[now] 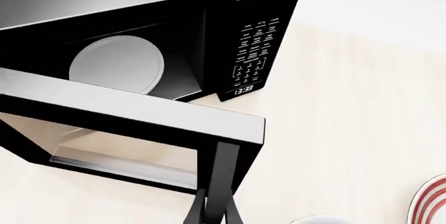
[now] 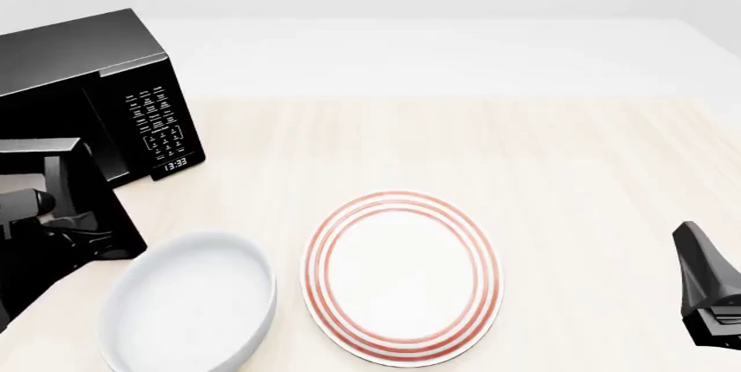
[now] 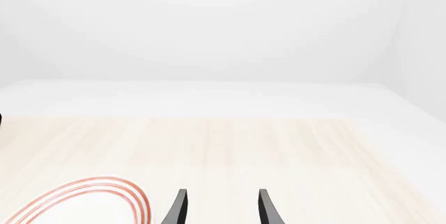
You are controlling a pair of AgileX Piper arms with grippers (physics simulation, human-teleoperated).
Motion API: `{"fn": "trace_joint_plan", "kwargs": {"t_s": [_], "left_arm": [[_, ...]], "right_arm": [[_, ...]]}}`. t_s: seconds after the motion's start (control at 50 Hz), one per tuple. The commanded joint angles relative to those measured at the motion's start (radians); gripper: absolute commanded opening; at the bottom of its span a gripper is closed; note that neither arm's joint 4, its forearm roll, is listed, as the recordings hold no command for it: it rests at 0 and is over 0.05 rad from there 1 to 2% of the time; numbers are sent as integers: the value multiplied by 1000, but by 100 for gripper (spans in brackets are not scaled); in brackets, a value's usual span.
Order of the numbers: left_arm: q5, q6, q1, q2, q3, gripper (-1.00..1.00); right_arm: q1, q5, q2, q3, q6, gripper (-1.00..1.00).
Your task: Open the microwave.
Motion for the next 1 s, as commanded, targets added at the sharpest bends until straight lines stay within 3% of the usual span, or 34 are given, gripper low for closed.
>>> {"fn": "trace_joint_plan", "kwargs": {"t_s": [0.02, 0.36, 0.38, 1.0], "left_arm": [[-72, -119, -82, -92, -81, -100], [-89, -123, -70, -71, -84, -100], [-82, -122, -70, -76, -84, 100], [-54, -120, 12, -144, -43, 100]], "right_arm": [[0, 0, 0, 0, 0, 100], [0, 0, 0, 0, 0, 100], [0, 0, 0, 0, 0, 100], [0, 0, 0, 0, 0, 100]]}}
